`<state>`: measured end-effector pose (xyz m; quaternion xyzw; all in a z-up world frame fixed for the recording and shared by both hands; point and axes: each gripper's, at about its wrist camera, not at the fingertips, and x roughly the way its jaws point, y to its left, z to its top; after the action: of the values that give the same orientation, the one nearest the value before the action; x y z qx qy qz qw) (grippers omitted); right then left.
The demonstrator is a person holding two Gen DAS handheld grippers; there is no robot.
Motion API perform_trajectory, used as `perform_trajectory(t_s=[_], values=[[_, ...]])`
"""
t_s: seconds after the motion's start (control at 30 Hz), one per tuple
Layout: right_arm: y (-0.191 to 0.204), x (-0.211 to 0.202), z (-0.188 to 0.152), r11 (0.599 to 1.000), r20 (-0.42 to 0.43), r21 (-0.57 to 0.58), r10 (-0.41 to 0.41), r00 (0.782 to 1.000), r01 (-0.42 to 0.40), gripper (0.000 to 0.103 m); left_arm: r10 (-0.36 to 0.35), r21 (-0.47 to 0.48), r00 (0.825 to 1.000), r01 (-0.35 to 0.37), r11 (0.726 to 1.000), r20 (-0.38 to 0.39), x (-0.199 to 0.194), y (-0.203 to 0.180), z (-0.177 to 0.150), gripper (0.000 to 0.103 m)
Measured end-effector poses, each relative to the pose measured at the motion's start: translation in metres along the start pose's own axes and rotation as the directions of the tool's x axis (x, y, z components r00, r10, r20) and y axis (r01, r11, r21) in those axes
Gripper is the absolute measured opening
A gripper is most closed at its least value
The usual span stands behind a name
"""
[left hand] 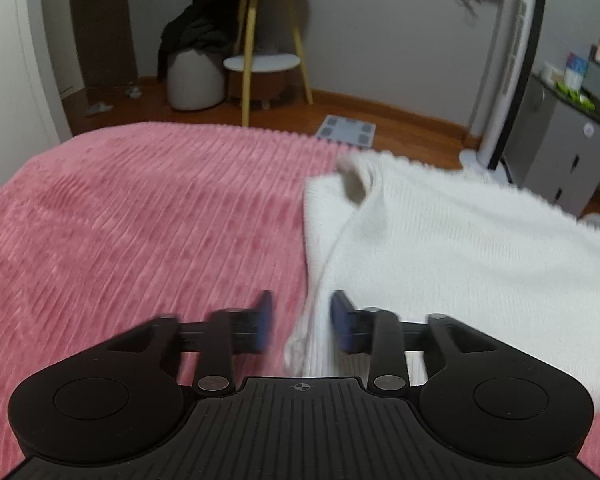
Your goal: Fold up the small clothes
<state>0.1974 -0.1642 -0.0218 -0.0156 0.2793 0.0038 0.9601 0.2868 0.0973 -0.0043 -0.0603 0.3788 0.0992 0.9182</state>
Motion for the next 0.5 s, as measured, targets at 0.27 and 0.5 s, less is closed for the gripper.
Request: perform_trajectory(t_s=[0.27,0.5], values=[[-0.001,0.002,-0.002,1.000,0.005,0.017,0.005,1.000,-0.005,0.015,-0.136,-0.059,0.991,0.136,0.989,0.003,0.045,-0.017,0.059,0.050],[0.001,0.005,-0.005,1.000,0.018,0.027,0.006,1.000,-0.007,0.017,-0.142,-0.034,0.990,0.142,0.989,0.020,0.070,-0.034,0.076,0.011]])
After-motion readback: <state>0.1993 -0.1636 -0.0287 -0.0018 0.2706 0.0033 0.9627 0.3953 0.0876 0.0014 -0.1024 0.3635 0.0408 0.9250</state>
